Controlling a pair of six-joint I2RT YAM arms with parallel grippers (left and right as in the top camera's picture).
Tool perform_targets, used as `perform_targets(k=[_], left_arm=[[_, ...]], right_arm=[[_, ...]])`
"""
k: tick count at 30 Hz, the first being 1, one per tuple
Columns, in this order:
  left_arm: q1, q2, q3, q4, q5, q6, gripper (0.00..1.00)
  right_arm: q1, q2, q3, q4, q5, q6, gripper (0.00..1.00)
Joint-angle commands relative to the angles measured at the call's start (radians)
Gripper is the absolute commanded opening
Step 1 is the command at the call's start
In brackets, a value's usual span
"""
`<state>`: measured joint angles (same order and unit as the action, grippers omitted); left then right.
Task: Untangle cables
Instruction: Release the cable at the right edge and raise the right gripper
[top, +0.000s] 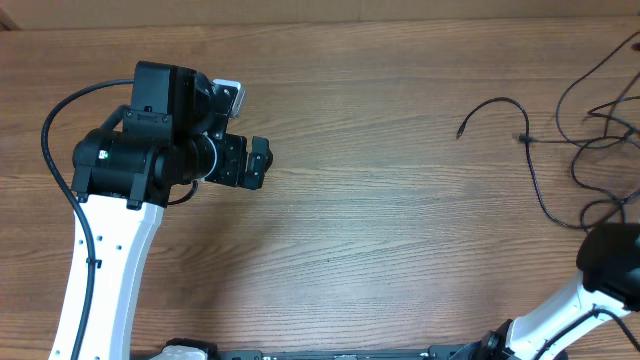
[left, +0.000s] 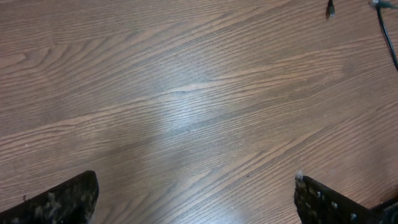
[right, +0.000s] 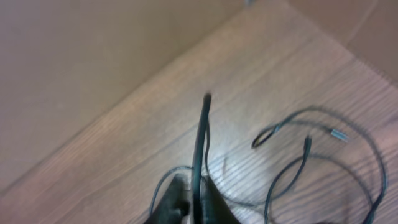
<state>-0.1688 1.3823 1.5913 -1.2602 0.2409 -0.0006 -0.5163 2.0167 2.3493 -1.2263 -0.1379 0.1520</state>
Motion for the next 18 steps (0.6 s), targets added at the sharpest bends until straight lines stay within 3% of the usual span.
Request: perform_targets(k=[1, 2, 4, 18], left_arm=[[-0.002, 0.003, 0.003, 0.001, -0.008, -0.010, 1.00], [-0.002, 0.003, 0.003, 0.001, -0.008, -0.010, 1.00], [-0.002, 0.003, 0.003, 0.001, -0.008, -0.010, 1.00], [-0.002, 0.003, 0.003, 0.001, -0.008, -0.010, 1.00]], right_arm=[[-0.003, 0.027, 0.013, -0.022, 0.006, 0.013, 0.46], [-0.003, 0.040, 0.013, -0.039, 0.007, 0.024, 0.80], [-0.003, 0.043, 0.013, -0.051, 0.007, 0.035, 1.00], [0.027, -0.001, 0.014, -0.218, -0.003, 0.003, 1.00]])
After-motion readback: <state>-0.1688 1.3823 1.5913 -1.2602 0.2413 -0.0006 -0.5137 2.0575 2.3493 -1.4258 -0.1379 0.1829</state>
